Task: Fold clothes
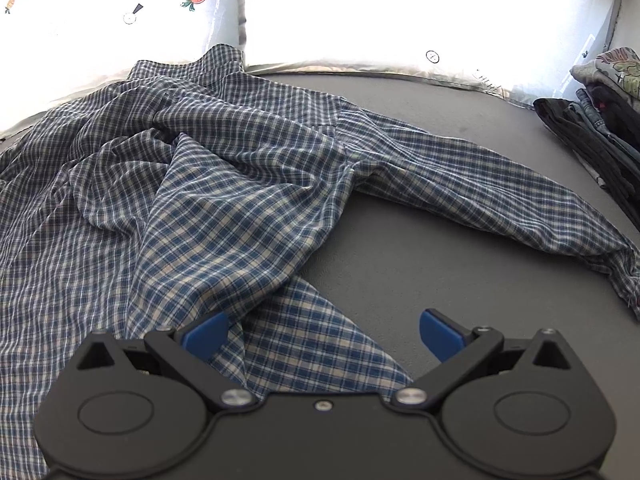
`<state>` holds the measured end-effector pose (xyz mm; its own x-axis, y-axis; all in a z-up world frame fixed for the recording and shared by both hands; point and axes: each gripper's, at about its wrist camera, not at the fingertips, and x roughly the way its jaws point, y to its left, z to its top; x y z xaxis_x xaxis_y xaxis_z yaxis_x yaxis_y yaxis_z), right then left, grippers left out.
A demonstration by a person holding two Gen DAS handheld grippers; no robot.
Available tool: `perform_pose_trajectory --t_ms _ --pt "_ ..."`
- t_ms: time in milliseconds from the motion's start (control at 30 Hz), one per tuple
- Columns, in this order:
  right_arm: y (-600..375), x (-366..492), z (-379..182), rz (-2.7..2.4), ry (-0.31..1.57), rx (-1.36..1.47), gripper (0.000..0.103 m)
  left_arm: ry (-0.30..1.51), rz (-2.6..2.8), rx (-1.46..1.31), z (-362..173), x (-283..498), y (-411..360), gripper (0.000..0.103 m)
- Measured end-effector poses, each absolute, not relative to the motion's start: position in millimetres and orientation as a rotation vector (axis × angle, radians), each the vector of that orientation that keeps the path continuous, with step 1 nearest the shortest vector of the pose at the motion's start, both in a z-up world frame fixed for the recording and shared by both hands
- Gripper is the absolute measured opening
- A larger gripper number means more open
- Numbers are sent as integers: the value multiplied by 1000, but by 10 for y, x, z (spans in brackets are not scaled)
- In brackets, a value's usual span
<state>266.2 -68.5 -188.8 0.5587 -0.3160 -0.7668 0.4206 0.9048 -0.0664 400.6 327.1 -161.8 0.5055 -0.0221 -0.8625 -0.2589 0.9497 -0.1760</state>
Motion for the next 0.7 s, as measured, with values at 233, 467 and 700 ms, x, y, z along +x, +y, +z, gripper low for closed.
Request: perform_pose_trajectory --t_ms 233,467,700 --pt "-675 2621 -1903 -429 891 124 103 1018 149 -276 -1775 3913 3018 43" --pt "-688 2614 -1893 -431 883 129 103 928 221 -329 -1564 3912 3240 1" --pt "-747 2563 -1864 -442 879 148 103 605 630 -150 -839 4039 4213 2"
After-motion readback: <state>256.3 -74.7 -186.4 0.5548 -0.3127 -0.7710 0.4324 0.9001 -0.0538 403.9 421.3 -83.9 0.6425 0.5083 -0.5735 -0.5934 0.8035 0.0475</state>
